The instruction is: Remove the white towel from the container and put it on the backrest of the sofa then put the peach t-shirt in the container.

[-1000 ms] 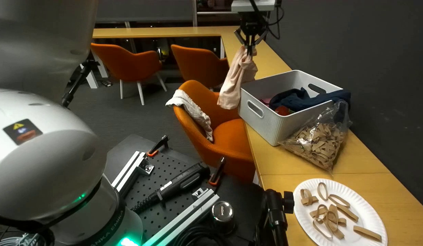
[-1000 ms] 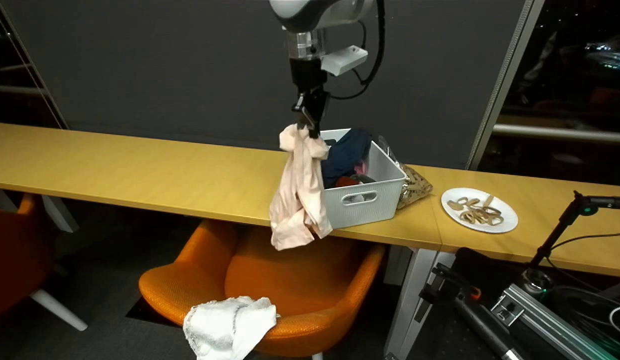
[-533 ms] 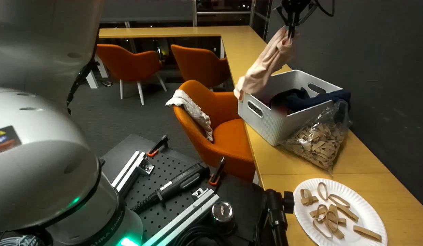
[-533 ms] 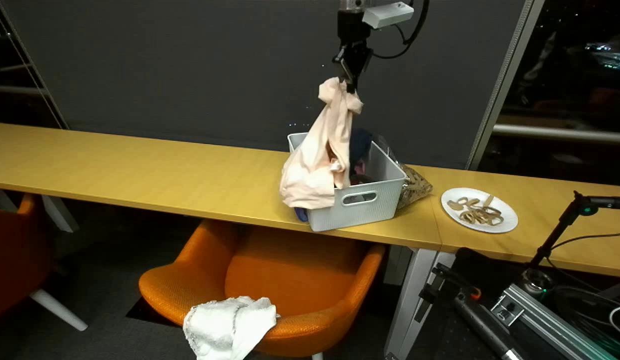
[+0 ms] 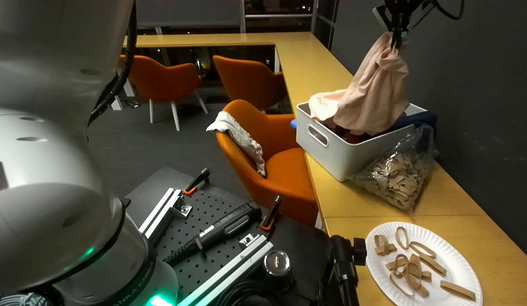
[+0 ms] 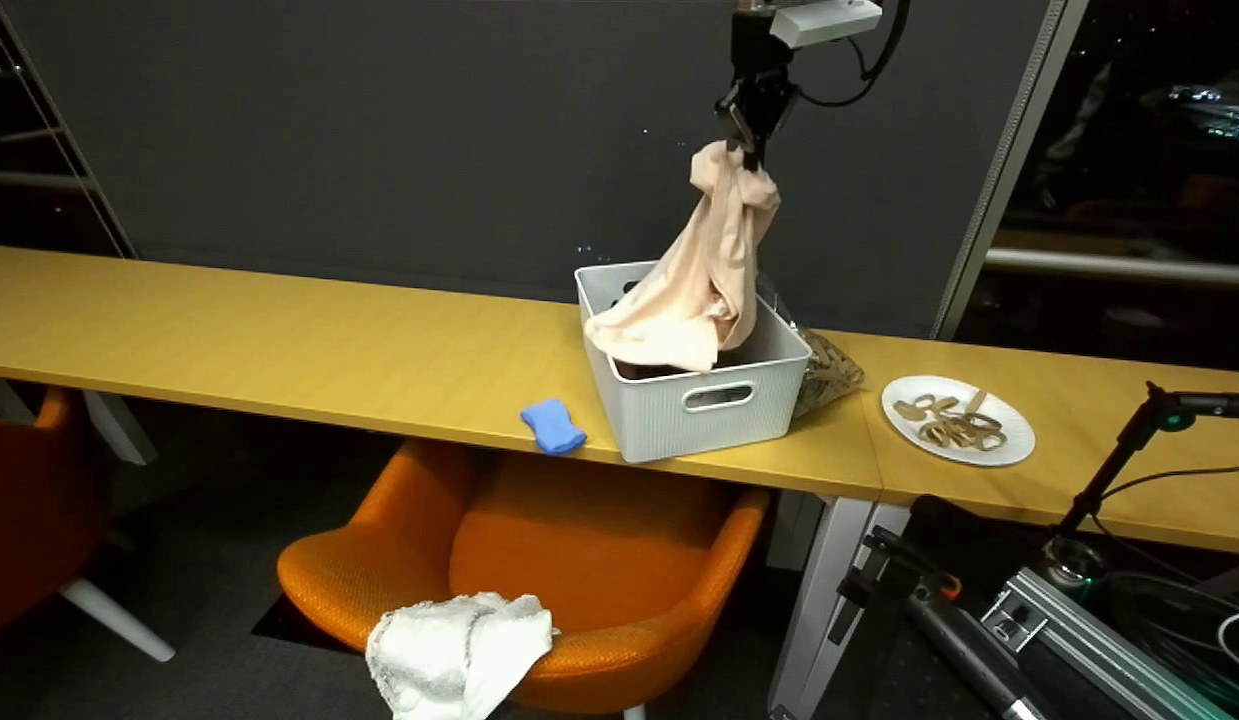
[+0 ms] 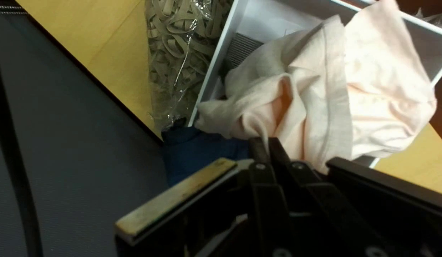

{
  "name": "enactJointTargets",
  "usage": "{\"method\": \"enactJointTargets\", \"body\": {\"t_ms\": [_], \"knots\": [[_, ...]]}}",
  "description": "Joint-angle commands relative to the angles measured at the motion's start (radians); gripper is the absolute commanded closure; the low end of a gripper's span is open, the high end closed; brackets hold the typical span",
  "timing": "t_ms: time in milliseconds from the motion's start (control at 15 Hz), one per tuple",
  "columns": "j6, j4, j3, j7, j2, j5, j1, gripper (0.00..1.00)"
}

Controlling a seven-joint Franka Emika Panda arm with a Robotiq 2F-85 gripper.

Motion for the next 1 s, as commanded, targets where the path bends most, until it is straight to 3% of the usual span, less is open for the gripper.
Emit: {"method": "enactJointTargets", "body": {"t_ms": [0, 333, 667, 933], "knots": [[-0.018, 0.013, -0.014, 0.036, -0.013, -0.004, -0.006, 0.99], [0.003, -0.011, 0.007, 0.063, 0.002, -0.007, 0.033, 0.99], [0.096, -0.136, 0.059, 0.101, 0.062, 0.008, 0.111, 0.99], [0.174, -0.233, 0.031, 0.158, 0.123, 0.017, 0.139, 0.99]]}}
